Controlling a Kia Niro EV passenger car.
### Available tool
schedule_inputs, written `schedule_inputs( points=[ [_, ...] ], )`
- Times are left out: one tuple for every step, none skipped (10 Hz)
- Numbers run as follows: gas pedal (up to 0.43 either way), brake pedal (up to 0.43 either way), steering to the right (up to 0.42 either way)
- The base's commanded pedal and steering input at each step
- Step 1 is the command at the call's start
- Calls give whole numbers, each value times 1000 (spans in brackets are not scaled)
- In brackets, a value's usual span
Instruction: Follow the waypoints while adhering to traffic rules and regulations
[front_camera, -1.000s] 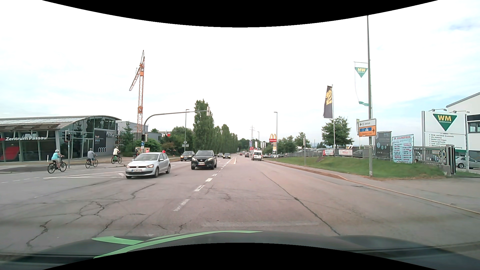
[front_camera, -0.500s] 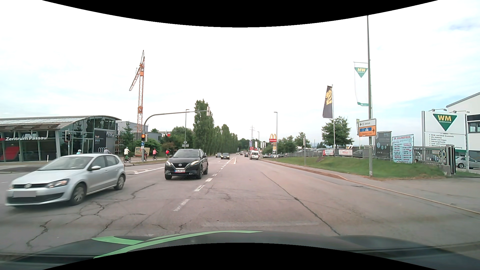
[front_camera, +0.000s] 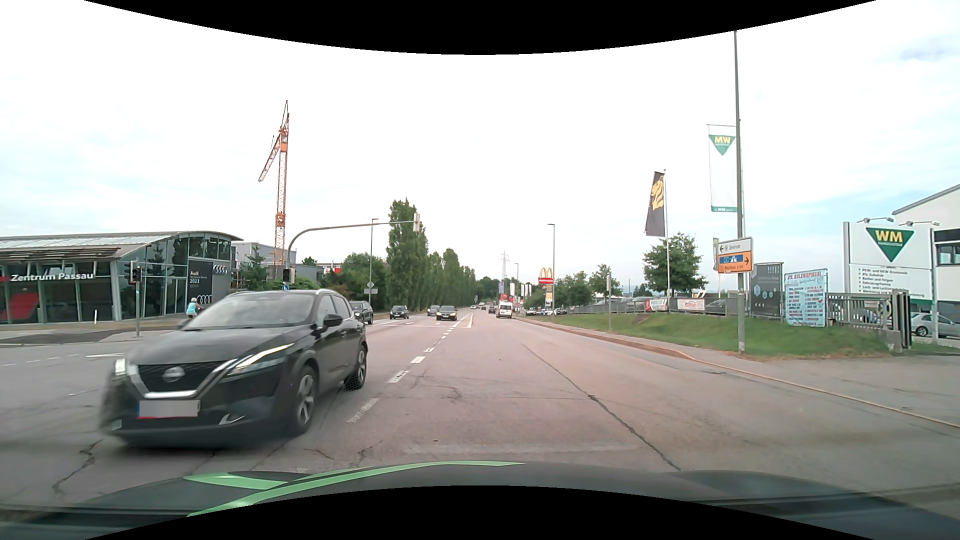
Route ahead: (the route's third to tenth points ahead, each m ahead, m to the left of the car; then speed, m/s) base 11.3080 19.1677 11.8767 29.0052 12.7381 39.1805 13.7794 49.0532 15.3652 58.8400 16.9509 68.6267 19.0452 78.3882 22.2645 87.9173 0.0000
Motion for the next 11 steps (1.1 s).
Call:
schedule_inputs(
  points=[
    [0,250,-9],
    [0,250,-9],
    [0,250,-9],
    [0,250,-9],
    [0,250,-9],
    [0,250,-9],
    [0,250,-9],
    [0,250,-9],
    [0,256,-9],
    [0,256,-9],
    [0,250,-9]
  ],
)
